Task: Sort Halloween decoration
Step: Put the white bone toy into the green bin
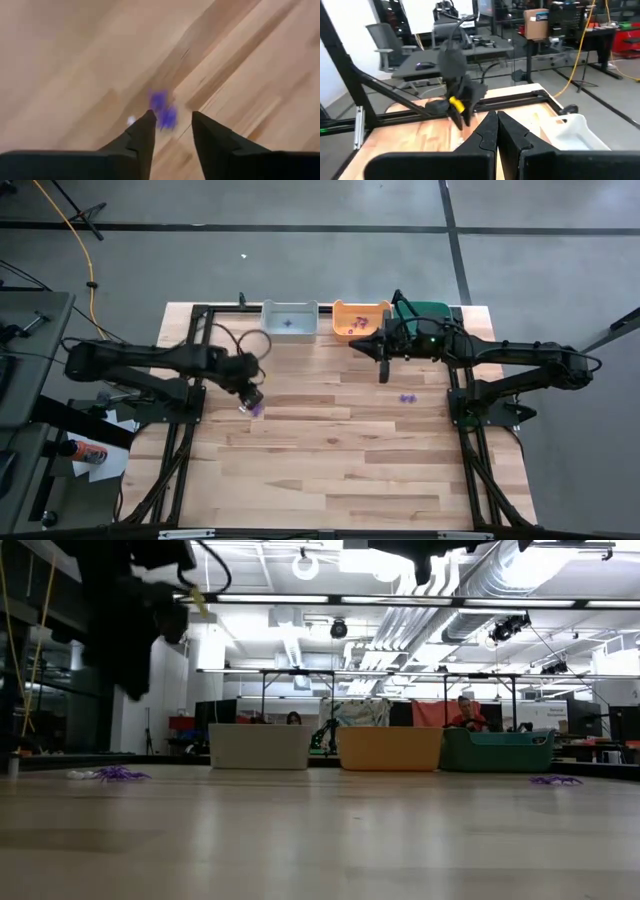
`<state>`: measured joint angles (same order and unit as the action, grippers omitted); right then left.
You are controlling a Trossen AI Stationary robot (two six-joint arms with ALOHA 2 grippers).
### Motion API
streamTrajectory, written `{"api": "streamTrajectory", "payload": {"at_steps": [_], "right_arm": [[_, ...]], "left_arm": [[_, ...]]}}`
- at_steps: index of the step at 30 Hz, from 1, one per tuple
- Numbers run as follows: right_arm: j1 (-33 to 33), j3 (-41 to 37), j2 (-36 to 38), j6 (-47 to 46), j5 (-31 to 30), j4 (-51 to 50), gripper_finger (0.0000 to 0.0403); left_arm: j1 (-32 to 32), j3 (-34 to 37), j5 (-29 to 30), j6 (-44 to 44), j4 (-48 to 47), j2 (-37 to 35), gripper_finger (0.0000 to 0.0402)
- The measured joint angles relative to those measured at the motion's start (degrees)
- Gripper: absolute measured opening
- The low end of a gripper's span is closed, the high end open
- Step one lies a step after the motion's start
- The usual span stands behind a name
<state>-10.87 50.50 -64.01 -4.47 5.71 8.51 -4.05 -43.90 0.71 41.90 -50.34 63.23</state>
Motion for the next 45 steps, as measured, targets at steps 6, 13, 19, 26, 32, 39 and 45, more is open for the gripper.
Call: {"api": "streamTrajectory", "payload": {"at_steps": [6, 13, 19, 26, 32, 39, 45], "right_arm": [[0.0, 0.0, 0.0, 1.5, -2.3, -0.7, 0.0], [0.0, 0.0, 0.0, 1.8, -2.3, -1.4, 0.0], [0.0, 0.0, 0.0, 1.8, -2.3, -2.7, 0.0], [0.0, 0.0, 0.0, 1.7, -2.3, -3.2, 0.0], [0.0, 0.0, 0.0, 0.5, -2.3, -3.3, 0.0], [0.0, 0.0, 0.0, 0.4, -2.3, -3.6, 0.0], [0.0, 0.0, 0.0, 0.4, -2.3, -3.6, 0.0]], "left_arm": [[4.7, 0.0, 2.2, 13.2, -0.6, 8.6, 0.0151], [6.2, 0.0, 1.5, 17.2, -0.9, 17.8, 0.0156], [5.5, 0.0, 1.5, 16.6, -1.0, 22.2, 0.0156], [3.2, 0.0, 2.4, 14.5, -0.7, 24.9, 0.0156], [0.6, 0.0, 1.9, 12.2, 0.9, 26.2, 0.0156], [-0.1, 0.0, 0.3, 12.5, 1.6, 26.1, 0.0156], [-0.1, 0.0, -0.5, 12.4, 1.2, 26.1, 0.0156]]}}
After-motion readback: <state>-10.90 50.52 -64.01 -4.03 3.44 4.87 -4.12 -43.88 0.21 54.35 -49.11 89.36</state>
